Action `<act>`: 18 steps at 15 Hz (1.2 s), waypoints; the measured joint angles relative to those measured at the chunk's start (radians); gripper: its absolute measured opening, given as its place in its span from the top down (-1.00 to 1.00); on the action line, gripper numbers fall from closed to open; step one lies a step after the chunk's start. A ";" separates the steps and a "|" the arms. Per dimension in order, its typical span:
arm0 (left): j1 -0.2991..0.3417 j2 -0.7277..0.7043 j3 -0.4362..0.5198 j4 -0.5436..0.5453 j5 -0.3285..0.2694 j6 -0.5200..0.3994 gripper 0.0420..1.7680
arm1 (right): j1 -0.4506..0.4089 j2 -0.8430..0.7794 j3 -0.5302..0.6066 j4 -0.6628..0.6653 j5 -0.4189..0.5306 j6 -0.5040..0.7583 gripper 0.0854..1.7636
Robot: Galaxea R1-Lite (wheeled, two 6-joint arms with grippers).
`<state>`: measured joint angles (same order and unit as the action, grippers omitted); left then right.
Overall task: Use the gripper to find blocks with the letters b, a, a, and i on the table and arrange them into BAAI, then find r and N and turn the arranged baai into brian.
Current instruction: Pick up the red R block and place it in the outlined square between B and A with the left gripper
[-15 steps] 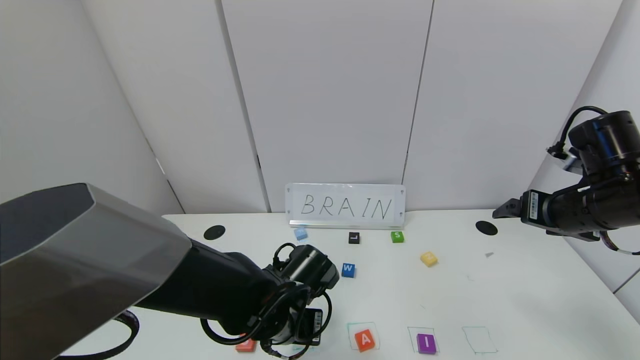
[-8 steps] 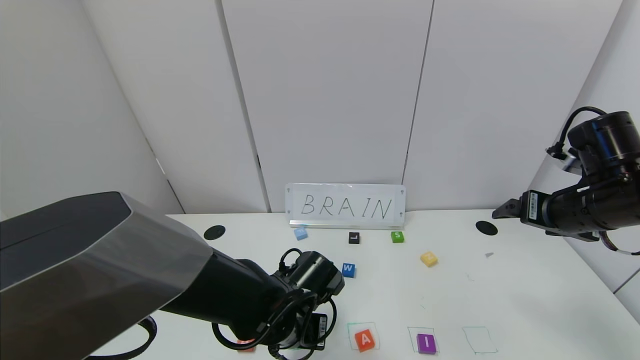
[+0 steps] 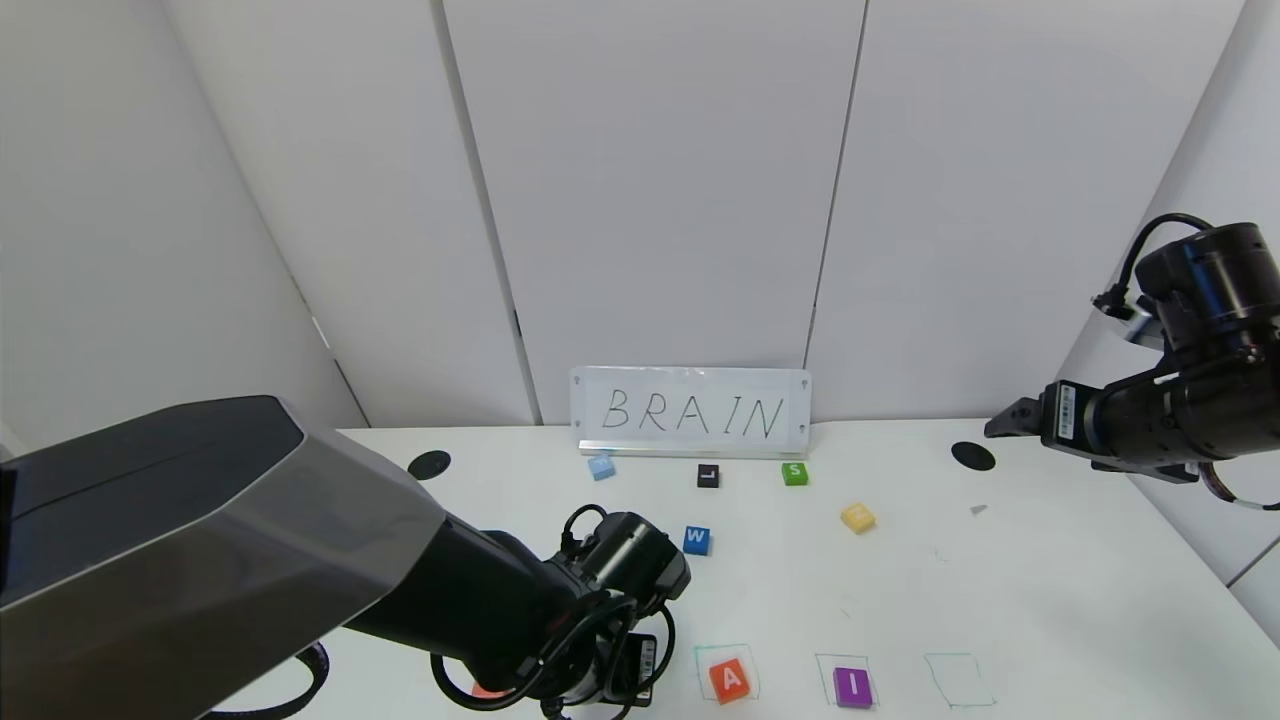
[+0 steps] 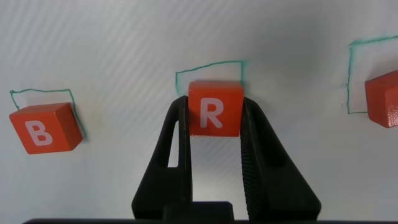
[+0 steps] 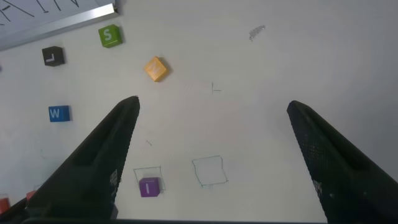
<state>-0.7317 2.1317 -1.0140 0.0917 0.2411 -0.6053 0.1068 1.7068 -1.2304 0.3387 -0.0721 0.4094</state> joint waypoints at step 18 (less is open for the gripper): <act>-0.001 0.021 0.000 -0.004 0.001 0.001 0.05 | 0.000 0.002 0.000 0.000 0.000 0.000 -0.94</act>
<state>-0.7332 2.1528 -1.0145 0.0872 0.2421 -0.6043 0.1068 1.7087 -1.2304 0.3387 -0.0726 0.4098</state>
